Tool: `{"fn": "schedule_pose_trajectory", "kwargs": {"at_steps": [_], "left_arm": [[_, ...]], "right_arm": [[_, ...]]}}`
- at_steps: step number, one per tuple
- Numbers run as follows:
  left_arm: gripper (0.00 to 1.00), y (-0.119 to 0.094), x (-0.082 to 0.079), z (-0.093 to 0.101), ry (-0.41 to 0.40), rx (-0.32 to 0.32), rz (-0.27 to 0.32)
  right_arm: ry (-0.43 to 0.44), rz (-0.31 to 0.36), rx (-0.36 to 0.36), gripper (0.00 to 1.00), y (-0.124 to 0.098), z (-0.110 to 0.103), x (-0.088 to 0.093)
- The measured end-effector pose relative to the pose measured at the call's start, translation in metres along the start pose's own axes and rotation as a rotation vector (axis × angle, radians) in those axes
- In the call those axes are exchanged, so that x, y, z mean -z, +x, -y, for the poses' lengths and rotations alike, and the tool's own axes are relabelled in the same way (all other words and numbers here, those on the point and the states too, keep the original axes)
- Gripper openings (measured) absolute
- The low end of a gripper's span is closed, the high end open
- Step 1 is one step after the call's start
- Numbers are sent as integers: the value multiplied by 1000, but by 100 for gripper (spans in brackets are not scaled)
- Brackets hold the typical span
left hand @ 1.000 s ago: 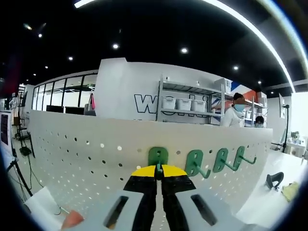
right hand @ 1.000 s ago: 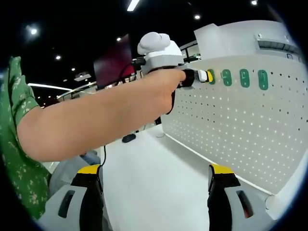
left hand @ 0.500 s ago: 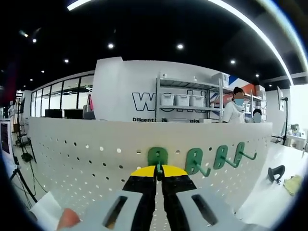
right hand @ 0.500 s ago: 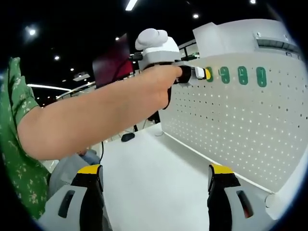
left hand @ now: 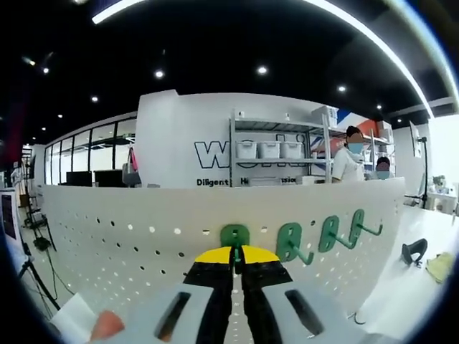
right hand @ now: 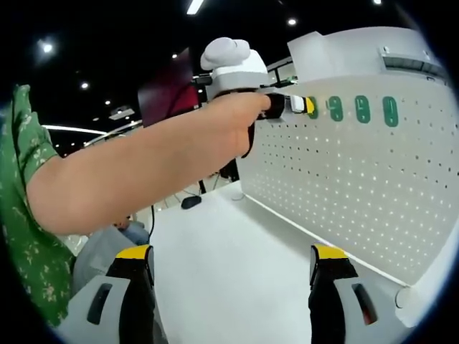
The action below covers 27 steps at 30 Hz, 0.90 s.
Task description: Insert the hook assembly into the mounting plate slot until the hook locks in place.
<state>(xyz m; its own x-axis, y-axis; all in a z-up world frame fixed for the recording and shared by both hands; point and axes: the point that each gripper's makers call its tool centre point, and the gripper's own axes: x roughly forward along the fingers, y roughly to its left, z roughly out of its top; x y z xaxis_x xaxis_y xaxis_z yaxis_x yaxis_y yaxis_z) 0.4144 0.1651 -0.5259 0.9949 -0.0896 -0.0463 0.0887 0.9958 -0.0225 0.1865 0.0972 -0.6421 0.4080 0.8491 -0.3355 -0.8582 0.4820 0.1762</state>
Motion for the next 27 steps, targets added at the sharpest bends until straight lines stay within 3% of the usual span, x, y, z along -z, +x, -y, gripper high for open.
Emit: {"fn": "schedule_pose_trajectory", "kwargs": {"at_steps": [3,6,20,23,25,27], "left_arm": [[2,0,0,0,-4,1,-17],[2,3,1,-1,-12,-4,27],[1,3,2,-1,-9,9,59],[1,3,2,-1,-50,11,71],[1,3,3,0,-129,23,91],[1,3,3,-2,-98,23,89]], "right_arm": [[4,1,-1,91,1,0,0],[2,4,-7,91,2,-2,-2],[4,-1,-8,91,3,-3,1],[4,4,-8,91,3,-3,-1],[3,2,-8,91,3,-3,0],[5,2,-6,91,3,-2,0]]}}
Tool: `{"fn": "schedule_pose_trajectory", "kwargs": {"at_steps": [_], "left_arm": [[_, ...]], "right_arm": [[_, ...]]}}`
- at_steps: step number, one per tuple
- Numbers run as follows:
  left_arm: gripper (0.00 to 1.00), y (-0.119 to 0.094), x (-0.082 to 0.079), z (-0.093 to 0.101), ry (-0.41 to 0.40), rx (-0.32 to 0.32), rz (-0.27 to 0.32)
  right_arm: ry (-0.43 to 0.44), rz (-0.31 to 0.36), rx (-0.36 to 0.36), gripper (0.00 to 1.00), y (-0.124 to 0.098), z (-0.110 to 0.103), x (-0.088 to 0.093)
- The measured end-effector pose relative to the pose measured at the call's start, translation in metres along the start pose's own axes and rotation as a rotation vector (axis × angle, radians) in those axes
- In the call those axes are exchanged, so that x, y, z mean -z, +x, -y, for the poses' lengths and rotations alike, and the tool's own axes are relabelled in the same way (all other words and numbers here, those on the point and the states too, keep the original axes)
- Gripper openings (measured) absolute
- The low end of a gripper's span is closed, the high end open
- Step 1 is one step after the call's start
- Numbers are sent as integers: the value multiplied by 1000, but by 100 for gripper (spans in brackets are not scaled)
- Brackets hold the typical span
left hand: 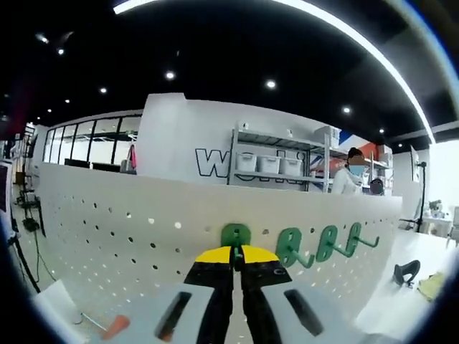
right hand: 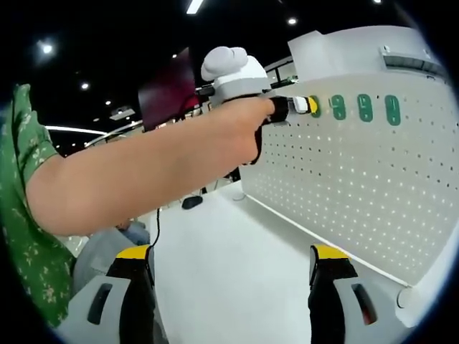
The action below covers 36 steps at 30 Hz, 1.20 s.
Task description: Insert the hook assembly into the mounting plate slot until the hook locks in place.
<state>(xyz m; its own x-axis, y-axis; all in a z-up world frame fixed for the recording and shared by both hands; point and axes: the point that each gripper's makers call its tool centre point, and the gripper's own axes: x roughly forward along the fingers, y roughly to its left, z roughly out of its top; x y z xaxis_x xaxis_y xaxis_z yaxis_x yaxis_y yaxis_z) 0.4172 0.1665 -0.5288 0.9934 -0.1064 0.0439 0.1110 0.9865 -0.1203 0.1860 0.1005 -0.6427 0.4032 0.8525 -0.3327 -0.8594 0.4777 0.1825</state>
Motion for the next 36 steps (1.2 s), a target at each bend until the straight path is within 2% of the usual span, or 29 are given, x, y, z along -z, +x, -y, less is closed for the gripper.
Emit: {"fn": "schedule_pose_trajectory", "kwargs": {"at_steps": [1,4,7,9,12,15,21,25,27,29,36], "left_arm": [[1,0,0,1,-60,21,-3],[1,0,0,0,-32,31,-28],[1,0,0,-1,-63,42,-42],[1,0,0,1,-53,36,-42],[1,-2,-1,2,111,-11,-37],[2,-2,0,4,135,-28,-35],[2,0,-4,3,250,-70,-50],[2,1,-3,1,191,-66,-57],[2,1,-5,0,204,-70,-49],[2,1,-5,-1,170,-69,-53],[2,-1,-6,0,147,-68,-47]], "right_arm": [[2,-1,1,91,0,1,0],[3,-5,4,91,-1,2,2],[3,-6,2,91,1,2,2],[2,0,0,91,1,1,0],[1,4,0,91,1,1,-2],[3,6,6,91,-1,2,-1],[7,1,13,91,-2,4,2],[2,9,8,91,-2,2,-2],[5,15,8,91,-3,2,-3],[5,11,11,91,-4,3,-2],[6,3,10,90,-5,3,1]]}}
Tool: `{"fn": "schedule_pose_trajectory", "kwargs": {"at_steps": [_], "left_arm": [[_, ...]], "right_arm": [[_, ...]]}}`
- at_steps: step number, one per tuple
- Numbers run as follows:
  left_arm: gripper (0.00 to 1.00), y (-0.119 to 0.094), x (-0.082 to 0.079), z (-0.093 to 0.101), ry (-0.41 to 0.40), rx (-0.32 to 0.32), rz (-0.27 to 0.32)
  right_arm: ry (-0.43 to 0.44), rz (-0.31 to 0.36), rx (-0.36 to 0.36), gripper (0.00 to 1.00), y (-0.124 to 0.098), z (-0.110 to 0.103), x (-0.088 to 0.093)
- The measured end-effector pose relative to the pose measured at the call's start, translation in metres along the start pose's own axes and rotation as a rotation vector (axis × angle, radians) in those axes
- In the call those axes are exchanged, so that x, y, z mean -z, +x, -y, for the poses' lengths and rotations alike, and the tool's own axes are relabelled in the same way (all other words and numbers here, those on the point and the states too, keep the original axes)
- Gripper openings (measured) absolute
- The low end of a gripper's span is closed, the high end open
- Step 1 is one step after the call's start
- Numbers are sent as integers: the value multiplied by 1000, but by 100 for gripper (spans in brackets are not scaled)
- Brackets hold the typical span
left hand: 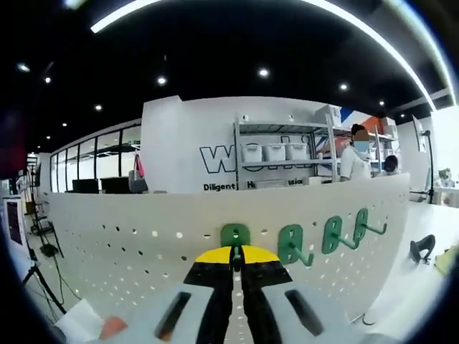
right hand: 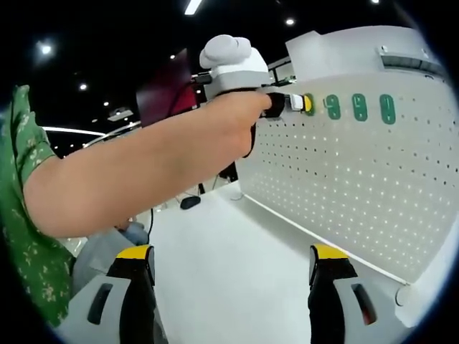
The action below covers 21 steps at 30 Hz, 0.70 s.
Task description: Insert the hook assembly into the mounting plate slot until the hook locks in place.
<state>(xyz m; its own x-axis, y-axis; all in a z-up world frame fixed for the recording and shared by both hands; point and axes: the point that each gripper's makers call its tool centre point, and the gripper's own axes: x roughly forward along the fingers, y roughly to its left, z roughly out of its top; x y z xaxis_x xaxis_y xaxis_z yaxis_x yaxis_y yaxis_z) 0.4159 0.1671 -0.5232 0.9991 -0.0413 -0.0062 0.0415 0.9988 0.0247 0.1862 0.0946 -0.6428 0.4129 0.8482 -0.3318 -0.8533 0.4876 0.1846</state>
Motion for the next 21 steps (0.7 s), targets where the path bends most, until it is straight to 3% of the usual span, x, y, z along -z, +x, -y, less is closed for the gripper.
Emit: {"fn": "schedule_pose_trajectory", "kwargs": {"at_steps": [21], "left_arm": [[2,5,2,-2,-110,-9,93]], "right_arm": [[3,-14,-7,89,2,0,4]]}}
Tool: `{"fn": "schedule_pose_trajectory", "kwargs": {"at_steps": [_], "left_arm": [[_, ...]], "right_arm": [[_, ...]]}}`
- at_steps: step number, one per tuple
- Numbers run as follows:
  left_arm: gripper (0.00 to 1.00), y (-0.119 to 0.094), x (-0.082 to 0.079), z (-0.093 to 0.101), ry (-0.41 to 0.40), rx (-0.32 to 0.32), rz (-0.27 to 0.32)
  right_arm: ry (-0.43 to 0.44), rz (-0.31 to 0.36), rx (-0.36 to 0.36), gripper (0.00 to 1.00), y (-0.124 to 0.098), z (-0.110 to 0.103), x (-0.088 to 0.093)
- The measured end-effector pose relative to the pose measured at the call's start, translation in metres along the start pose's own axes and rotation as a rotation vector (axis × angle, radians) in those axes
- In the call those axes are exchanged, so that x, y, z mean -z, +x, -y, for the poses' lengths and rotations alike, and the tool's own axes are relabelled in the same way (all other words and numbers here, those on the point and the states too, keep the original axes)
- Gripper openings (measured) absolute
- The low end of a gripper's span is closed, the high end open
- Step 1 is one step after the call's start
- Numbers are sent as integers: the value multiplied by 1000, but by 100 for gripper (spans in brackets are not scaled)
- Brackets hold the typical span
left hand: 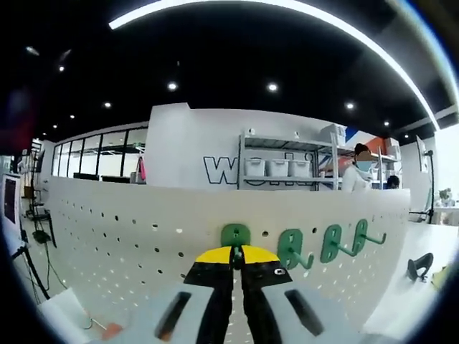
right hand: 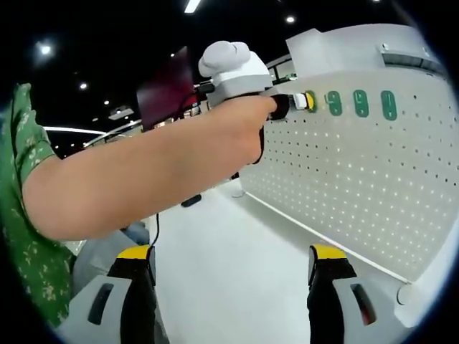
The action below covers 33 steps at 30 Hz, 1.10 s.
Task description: Insert the hook assembly into the mounting plate slot until the hook locks in place.
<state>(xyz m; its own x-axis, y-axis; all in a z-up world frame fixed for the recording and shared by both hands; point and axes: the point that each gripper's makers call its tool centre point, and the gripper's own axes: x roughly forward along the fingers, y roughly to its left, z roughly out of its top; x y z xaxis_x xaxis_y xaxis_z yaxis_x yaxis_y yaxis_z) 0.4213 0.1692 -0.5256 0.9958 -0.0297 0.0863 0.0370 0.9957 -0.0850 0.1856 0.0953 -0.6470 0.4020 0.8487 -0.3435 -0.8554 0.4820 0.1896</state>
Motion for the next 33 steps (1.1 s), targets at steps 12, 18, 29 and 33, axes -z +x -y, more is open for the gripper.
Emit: {"fn": "schedule_pose_trajectory", "kwargs": {"at_steps": [12,18,29,33], "left_arm": [[2,2,4,0,-2,-7,6],[2,2,6,-1,31,-3,5],[4,2,4,0,86,12,-30],[4,2,5,1,83,20,-31]], "right_arm": [[11,3,7,89,-1,3,1],[11,2,5,89,1,3,1],[6,8,5,89,1,3,-2],[5,10,5,89,1,3,-3]]}}
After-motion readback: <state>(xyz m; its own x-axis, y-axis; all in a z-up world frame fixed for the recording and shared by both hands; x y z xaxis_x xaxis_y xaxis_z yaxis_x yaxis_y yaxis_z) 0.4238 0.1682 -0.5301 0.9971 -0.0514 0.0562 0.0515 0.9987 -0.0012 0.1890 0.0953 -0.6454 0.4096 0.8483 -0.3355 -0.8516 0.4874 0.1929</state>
